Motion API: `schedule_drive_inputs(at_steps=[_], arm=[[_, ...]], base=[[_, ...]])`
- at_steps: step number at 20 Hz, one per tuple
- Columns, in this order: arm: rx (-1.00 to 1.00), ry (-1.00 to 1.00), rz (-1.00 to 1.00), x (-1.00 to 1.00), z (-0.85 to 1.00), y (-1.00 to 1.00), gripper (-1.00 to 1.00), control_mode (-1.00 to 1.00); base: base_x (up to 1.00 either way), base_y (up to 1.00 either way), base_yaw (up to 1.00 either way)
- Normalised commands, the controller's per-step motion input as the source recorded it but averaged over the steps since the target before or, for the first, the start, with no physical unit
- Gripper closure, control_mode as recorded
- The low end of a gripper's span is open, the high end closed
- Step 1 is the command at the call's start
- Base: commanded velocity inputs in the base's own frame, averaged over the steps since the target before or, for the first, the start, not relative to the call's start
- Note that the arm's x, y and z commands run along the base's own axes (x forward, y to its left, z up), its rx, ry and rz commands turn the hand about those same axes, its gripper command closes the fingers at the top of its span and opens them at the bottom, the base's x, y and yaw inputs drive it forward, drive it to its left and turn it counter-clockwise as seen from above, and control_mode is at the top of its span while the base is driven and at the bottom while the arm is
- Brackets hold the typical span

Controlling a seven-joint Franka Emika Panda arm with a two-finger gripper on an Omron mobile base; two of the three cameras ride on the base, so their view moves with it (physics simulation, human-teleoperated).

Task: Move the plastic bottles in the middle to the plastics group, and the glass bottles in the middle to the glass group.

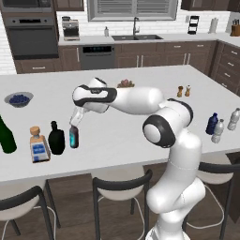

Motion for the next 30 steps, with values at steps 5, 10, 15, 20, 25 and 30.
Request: schedule_drive_inputs(at_steps=[5,10,15,20,25,30], arm=[[0.00,-0.06,0.04,-0.02,-0.18,0.00,1.00,-1.00],[0.00,-0.01,0.05,0.00,-0.17,0.00,1.00,-1.00],[0.00,0.00,0.04,0.00,-0.17,0.00,1.00,-1.00],[0.00,0.00,0.02,0.00,-0.14,0.01,1.00,-1.00],[0.00,0.00,0.01,0.06,-0.06,0.06,1.00,-1.00],[0.00,0.00,0.00,0.12,0.00,0.15,1.00,-1.00]], base=[[0.00,0.00,0.00],[0.00,0.00,0.00],[0.00,0.00,0.00],[0.00,0.00,0.00],[0.00,0.00,0.00],[0.00,0.00,0.00]])
